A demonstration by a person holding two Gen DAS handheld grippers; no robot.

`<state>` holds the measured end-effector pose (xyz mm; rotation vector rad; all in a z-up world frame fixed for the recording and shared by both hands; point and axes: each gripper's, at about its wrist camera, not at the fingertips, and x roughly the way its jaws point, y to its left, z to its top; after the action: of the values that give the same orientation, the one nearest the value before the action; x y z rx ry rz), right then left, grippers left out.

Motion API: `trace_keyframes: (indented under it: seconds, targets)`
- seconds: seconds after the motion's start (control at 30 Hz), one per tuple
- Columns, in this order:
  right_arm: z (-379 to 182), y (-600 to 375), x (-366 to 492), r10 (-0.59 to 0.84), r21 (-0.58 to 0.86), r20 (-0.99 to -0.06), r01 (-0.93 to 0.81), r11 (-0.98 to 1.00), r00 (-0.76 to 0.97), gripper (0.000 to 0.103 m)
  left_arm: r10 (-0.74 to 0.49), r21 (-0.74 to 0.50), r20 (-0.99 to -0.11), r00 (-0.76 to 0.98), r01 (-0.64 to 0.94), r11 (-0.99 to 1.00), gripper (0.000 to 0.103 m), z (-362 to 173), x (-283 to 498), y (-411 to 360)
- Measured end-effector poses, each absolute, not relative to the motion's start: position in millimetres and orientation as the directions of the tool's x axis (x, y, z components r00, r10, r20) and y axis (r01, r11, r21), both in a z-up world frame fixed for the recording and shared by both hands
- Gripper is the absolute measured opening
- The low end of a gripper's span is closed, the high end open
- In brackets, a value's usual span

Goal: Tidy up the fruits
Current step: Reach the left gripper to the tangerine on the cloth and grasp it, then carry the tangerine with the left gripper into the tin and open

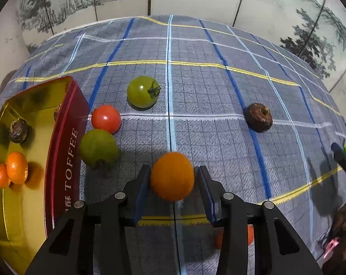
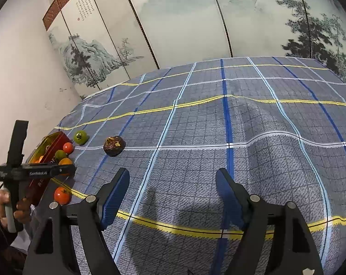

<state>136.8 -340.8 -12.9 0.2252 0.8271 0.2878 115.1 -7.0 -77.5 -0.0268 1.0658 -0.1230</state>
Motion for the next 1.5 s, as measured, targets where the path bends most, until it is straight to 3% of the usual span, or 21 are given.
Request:
trace_keyframes:
  seconds: [0.07,0.13,0.2,0.77,1.1,1.5]
  targets:
    - [-13.2,-340.4,137.9,0.337,0.307,-0.690,-0.163,0.938,0.640,0.075,-0.113,-0.068,-0.866,0.486,0.109,0.992,0.043,-77.3,111.9,-8.2]
    - [-13.4,-340.4,138.3,0.335,0.306,-0.692,-0.162,0.938,0.639,0.075,-0.125,-0.076,-0.860,0.495,0.118,0.990,0.034,-76.7,111.1,-7.2]
    - [-13.6,-340.4,138.3,0.334,0.305,-0.693,-0.160,0.939,0.639,0.076,-0.147,-0.099,-0.856,0.496,0.122,0.988,0.033,-76.2,111.5,-4.1]
    - [-18.8,-338.9,142.7,0.292,0.273,-0.726,-0.128,0.953,0.622,0.080,-0.267,-0.248,-0.787,0.556,0.110,0.962,0.032,-20.6,54.6,16.4]
    - [-21.3,-336.7,145.5,0.271,0.253,-0.748,-0.117,0.960,0.606,0.080,-0.167,-0.217,-0.766,0.621,-0.004,0.976,0.033,-0.3,15.6,84.7]
    - [-26.8,-332.4,149.8,0.237,0.217,-0.781,-0.104,0.971,0.578,0.080,-0.037,-0.157,-0.778,0.627,-0.138,0.978,0.032,-19.0,1.8,151.1]
